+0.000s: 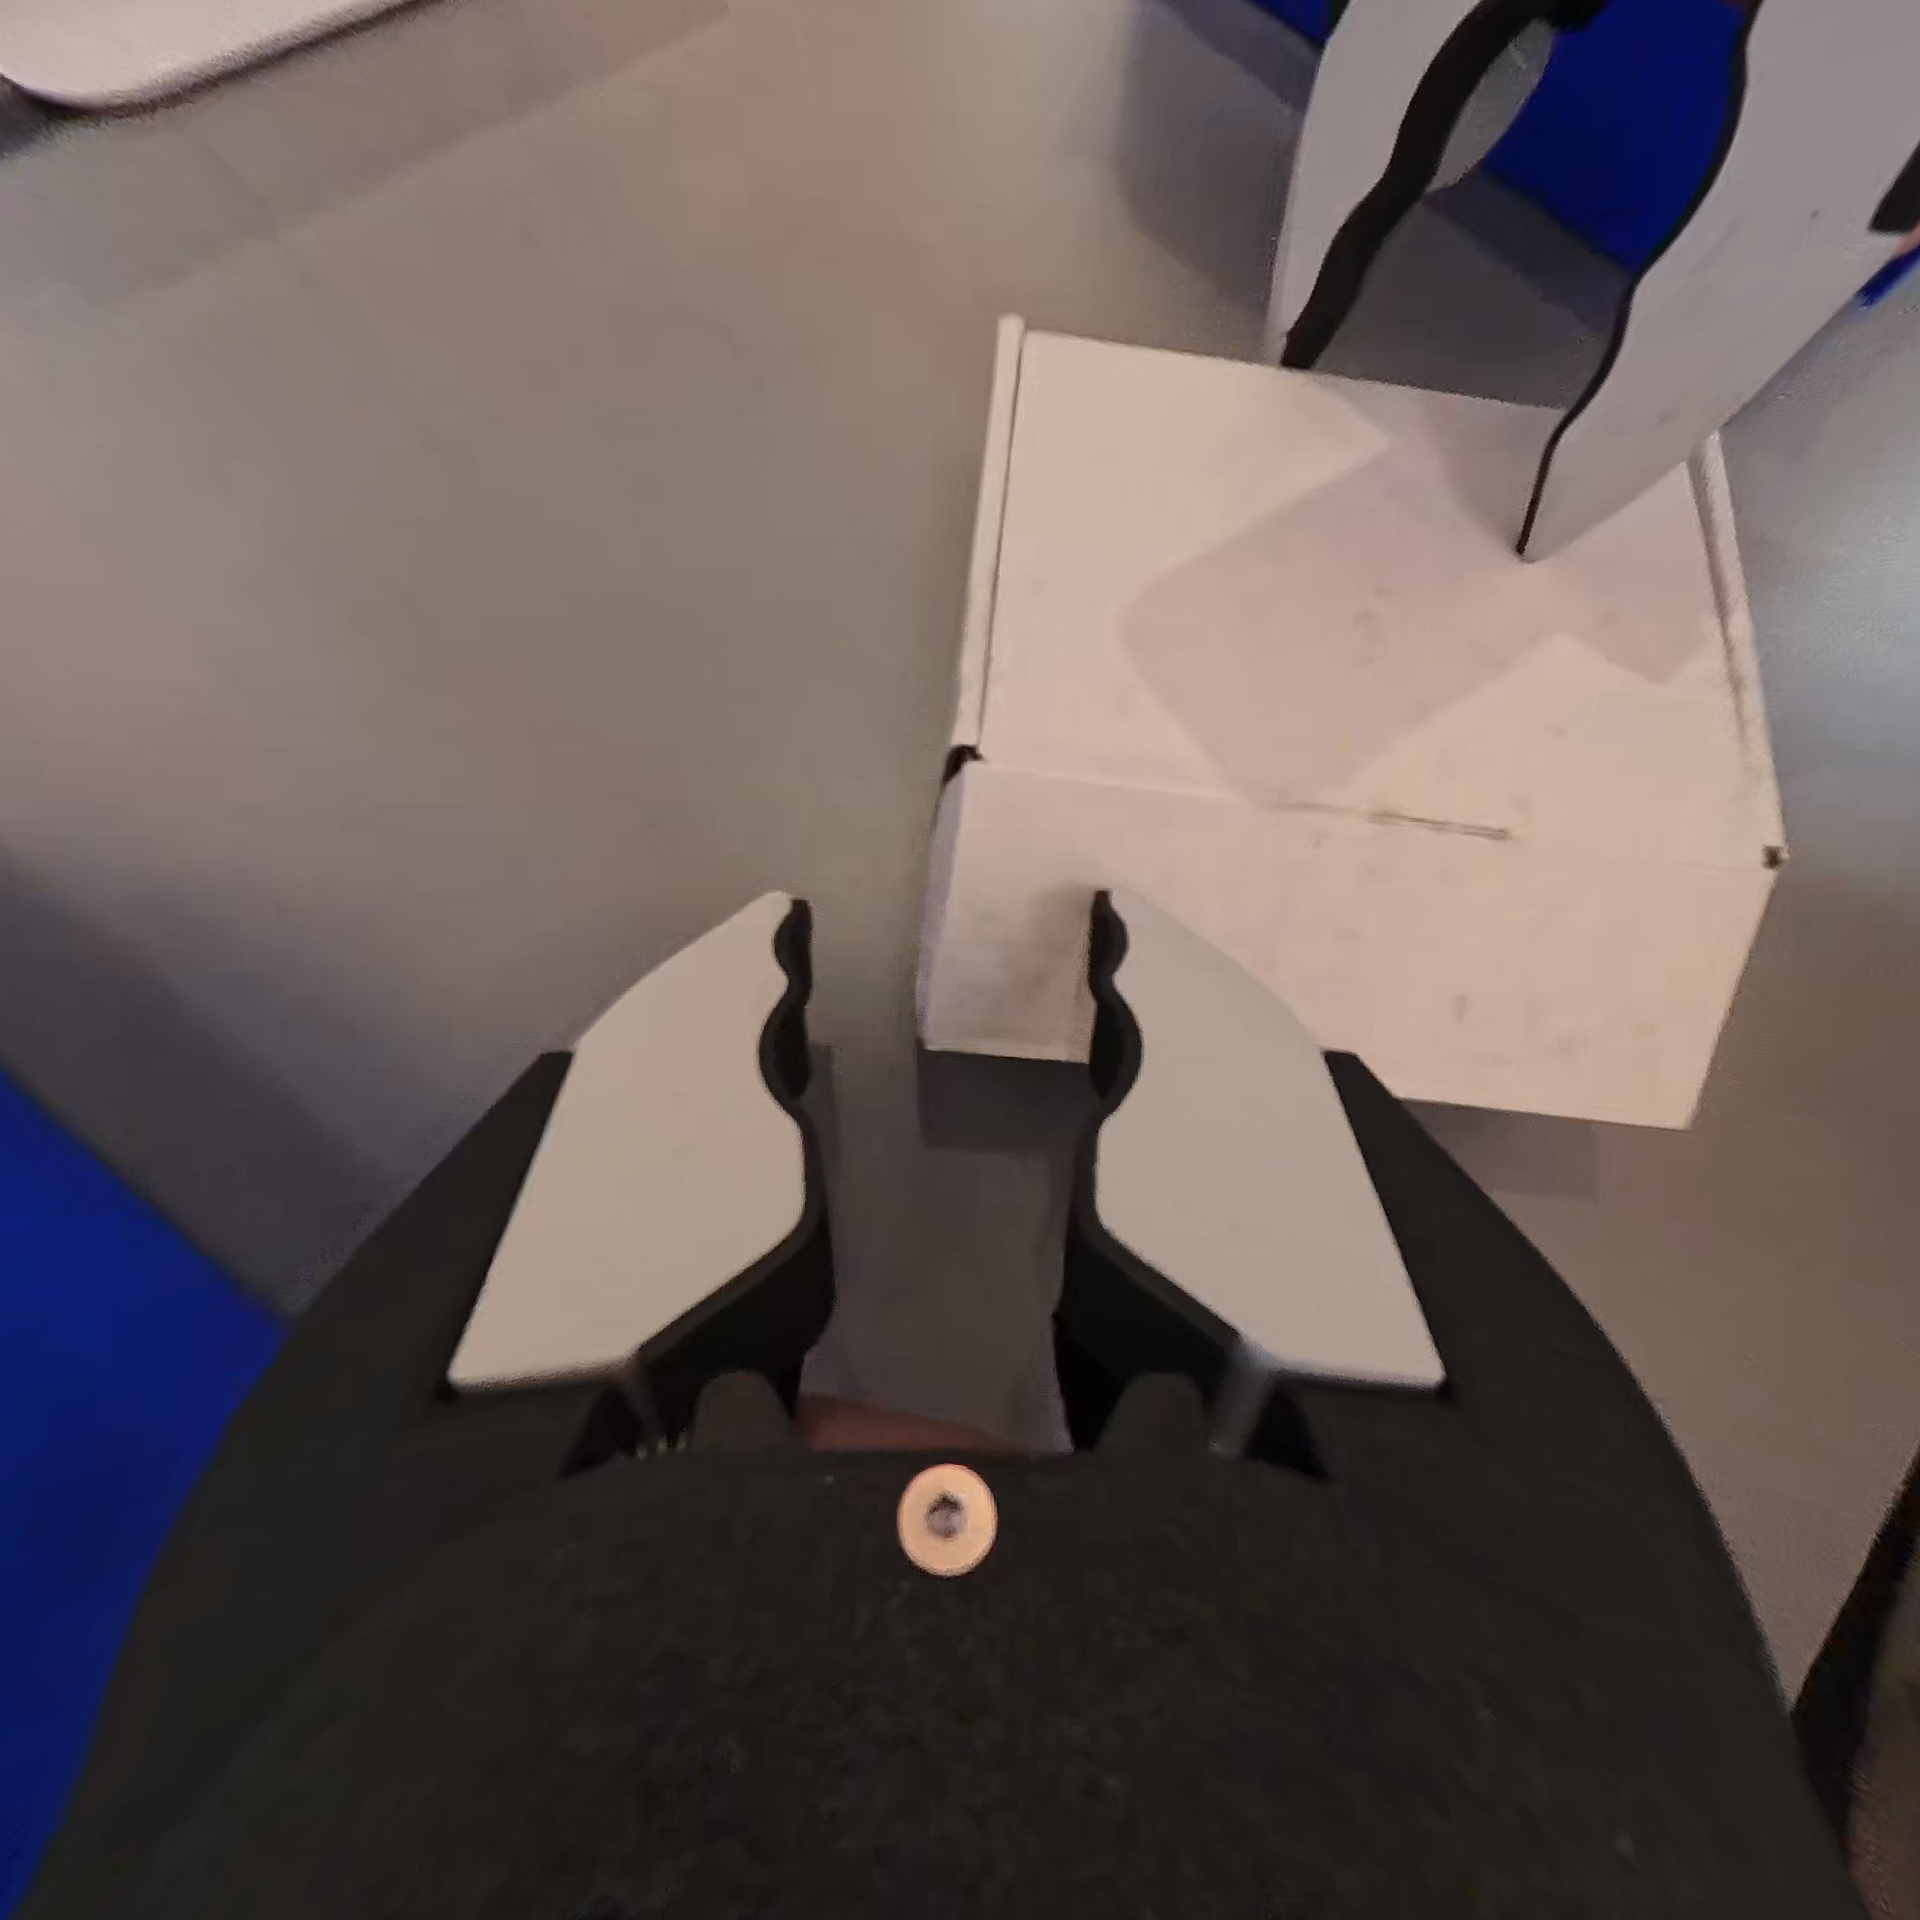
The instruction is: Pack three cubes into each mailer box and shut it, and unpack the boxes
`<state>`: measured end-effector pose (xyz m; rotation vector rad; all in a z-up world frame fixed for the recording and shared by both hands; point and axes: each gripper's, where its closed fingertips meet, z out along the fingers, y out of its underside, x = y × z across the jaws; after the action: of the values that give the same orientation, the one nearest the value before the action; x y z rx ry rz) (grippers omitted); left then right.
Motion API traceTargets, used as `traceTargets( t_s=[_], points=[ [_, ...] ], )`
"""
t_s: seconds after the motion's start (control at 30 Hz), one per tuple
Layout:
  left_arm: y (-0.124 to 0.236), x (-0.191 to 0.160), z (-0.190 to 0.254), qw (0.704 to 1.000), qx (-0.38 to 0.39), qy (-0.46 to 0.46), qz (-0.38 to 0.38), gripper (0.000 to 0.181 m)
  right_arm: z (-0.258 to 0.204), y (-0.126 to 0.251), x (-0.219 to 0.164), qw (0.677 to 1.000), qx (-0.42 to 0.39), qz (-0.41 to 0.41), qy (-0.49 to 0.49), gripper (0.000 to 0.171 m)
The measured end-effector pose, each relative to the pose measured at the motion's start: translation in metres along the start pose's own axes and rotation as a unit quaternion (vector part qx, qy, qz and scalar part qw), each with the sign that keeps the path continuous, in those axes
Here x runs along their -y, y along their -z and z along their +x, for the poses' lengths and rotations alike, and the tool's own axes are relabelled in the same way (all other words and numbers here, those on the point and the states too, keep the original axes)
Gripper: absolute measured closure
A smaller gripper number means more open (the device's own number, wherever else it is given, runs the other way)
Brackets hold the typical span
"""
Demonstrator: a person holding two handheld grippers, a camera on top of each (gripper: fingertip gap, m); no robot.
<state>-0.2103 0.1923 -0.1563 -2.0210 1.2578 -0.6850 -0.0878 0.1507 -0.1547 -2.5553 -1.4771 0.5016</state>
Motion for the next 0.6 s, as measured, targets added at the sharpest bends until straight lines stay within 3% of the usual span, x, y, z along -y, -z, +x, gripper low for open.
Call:
traceTargets(
  t_s=[0.1, 0.2, 0.3, 0.6],
  points=[
    [-0.004, 0.002, 0.01, 0.995, -0.084, 0.042, 0.012, 0.143, 0.0, 0.0, -0.001, 1.0, 0.0, -0.008, 0.0, 0.106],
    [-0.004, -0.011, 0.025, 0.991, -0.128, 0.02, -0.017, 0.123, -0.002, 0.0, 0.0, 1.0, 0.003, -0.005, 0.001, 0.11],
    [-0.002, -0.015, 0.031, 0.99, -0.14, 0.009, -0.031, 0.114, -0.002, -0.001, 0.0, 1.0, 0.006, -0.005, 0.001, 0.109],
    [0.01, -0.021, 0.031, 0.989, -0.14, -0.009, -0.051, 0.133, -0.003, -0.001, 0.001, 1.0, 0.001, -0.016, 0.004, 0.109]
  ],
)
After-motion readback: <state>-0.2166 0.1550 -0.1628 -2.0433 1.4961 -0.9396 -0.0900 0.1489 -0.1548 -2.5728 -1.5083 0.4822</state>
